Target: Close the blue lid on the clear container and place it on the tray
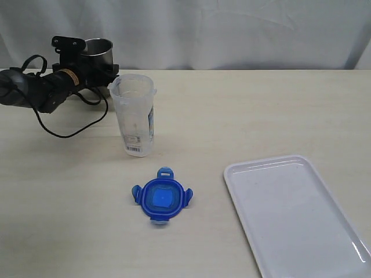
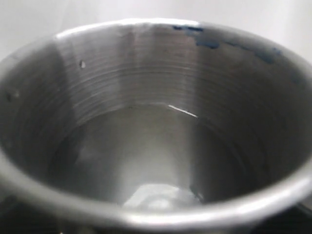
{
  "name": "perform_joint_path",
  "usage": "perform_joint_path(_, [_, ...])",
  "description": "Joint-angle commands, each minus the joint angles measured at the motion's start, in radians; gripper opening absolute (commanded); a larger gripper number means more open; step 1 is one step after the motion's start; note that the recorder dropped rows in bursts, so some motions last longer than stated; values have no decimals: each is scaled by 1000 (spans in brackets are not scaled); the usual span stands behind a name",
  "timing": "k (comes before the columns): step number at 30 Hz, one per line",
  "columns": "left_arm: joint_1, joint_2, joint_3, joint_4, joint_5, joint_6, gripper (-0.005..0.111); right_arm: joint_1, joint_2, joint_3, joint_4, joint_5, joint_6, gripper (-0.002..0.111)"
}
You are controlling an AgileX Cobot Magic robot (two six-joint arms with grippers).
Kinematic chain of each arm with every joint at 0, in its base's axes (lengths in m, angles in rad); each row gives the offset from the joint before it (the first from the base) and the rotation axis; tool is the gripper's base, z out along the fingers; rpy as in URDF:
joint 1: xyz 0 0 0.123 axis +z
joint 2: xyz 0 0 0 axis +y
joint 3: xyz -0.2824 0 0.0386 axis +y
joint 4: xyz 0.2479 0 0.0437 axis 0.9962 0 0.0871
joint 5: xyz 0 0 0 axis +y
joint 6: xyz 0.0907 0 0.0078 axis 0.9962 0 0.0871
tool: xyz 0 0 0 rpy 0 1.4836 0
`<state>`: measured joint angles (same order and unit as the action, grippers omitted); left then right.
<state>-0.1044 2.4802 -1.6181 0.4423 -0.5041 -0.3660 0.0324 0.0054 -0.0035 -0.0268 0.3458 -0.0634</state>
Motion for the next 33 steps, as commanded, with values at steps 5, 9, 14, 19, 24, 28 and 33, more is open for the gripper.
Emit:
perform_joint_path(5, [-10,-4,-11,20,-2,-33,0,-6,-5,4,-4,-3,0,4])
perform_joint_path(9, [-11,21,-11,14,-2,-33,0,-6,-5,4,-4,-3,0,4])
perform_joint_path(14, [-11,23,-11,18,12,-35,6,-6,-5,4,-4,-3,0,4])
perform_joint_path(19, [-30,15,-11,132,23,-142,52,-6,-5,4,-4,-3,0,4])
perform_joint_path(24, [-50,10,-11,123,47,-152,66,-6,-5,4,-4,-3,0,4])
perform_joint_path(28, [-50,6,-11,123,56,-152,62,-6,-5,4,-4,-3,0,4])
perform_joint_path(33, [-48,6,-11,121,58,-152,60,-6,-5,4,-4,-3,0,4])
